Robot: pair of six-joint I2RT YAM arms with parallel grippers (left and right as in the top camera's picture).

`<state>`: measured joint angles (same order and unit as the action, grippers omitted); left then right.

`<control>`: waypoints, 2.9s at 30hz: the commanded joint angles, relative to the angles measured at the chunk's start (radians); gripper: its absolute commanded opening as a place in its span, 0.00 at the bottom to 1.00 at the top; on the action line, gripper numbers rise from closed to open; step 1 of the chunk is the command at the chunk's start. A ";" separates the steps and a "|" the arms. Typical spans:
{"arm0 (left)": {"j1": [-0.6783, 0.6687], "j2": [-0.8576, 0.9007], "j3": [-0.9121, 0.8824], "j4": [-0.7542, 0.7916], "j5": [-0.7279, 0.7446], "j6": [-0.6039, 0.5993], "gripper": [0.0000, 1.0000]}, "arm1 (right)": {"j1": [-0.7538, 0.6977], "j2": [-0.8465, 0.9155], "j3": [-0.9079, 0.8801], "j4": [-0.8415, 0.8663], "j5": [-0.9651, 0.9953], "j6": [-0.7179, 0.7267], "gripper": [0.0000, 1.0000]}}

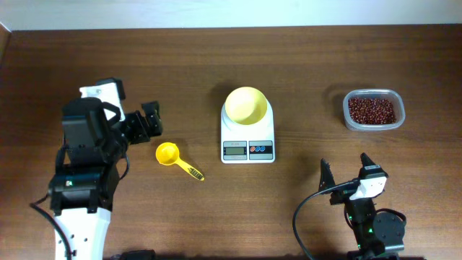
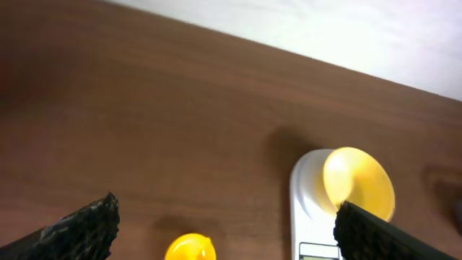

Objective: Scoop item into bowl and weigh 50g on scale
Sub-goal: 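Raise the left arm and move the left gripper over the yellow scoop, then lower the left gripper and grasp the yellow scoop's bowl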

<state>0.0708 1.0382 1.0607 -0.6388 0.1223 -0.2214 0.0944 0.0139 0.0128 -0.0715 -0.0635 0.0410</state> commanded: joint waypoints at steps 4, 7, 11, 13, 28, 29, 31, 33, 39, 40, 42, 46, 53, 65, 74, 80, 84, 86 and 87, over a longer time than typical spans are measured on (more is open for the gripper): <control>0.004 0.003 0.025 -0.014 -0.119 -0.092 0.99 | 0.009 -0.008 -0.007 -0.003 0.012 -0.008 0.99; 0.004 0.003 0.025 -0.015 -0.127 -0.100 0.99 | 0.009 -0.008 -0.007 -0.003 0.012 -0.008 0.99; 0.004 0.004 0.025 -0.023 -0.127 -0.101 0.99 | 0.009 -0.008 -0.007 -0.003 0.012 -0.008 0.99; 0.004 0.006 0.025 -0.023 -0.127 -0.101 0.99 | 0.009 -0.008 -0.007 -0.003 0.012 -0.008 0.99; 0.004 0.008 0.025 -0.062 -0.198 -0.179 1.00 | 0.009 -0.008 -0.007 -0.003 0.012 -0.008 0.99; 0.004 0.008 0.025 -0.063 -0.198 -0.179 1.00 | 0.009 -0.008 -0.007 -0.003 0.012 -0.008 0.99; 0.004 0.008 0.025 -0.063 -0.198 -0.179 1.00 | 0.009 -0.008 -0.007 -0.003 0.012 -0.008 0.99; 0.004 0.008 0.025 -0.062 -0.198 -0.179 1.00 | 0.009 -0.008 -0.007 -0.003 0.012 -0.008 0.99; 0.004 0.008 0.025 -0.062 -0.198 -0.179 1.00 | 0.009 -0.008 -0.007 -0.003 0.012 -0.008 0.99; 0.004 0.008 0.025 -0.062 -0.198 -0.179 1.00 | 0.009 -0.008 -0.007 -0.003 0.012 -0.008 0.99; 0.004 0.008 0.025 -0.063 -0.198 -0.179 1.00 | 0.009 -0.008 -0.007 -0.003 0.012 -0.008 0.99; 0.004 0.008 0.025 -0.064 -0.198 -0.179 0.95 | 0.009 -0.008 -0.007 -0.003 0.012 -0.008 0.99; 0.004 0.091 0.025 -0.194 -0.198 -0.291 0.87 | 0.009 -0.008 -0.007 -0.003 0.012 -0.008 0.99; -0.003 0.475 0.023 -0.291 0.014 -0.416 0.88 | 0.009 -0.008 -0.007 -0.003 0.012 -0.008 0.99; -0.003 0.590 -0.006 -0.270 -0.018 -0.418 0.64 | 0.009 -0.008 -0.007 -0.003 0.012 -0.008 0.99; -0.003 0.591 -0.130 -0.111 -0.014 -0.423 0.51 | 0.009 -0.008 -0.007 -0.003 0.012 -0.008 0.99; -0.003 0.591 -0.154 -0.069 -0.018 -0.423 0.43 | 0.009 -0.008 -0.007 -0.003 0.012 -0.008 0.99; -0.003 0.591 -0.181 -0.033 -0.022 -0.423 0.40 | 0.009 -0.008 -0.007 -0.003 0.012 -0.008 0.99; -0.003 0.591 -0.195 -0.019 -0.022 -0.423 0.39 | 0.009 -0.008 -0.007 -0.003 0.012 -0.008 0.99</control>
<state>0.0715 1.6199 0.9073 -0.6865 0.1154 -0.6407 0.0944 0.0139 0.0128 -0.0715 -0.0635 0.0402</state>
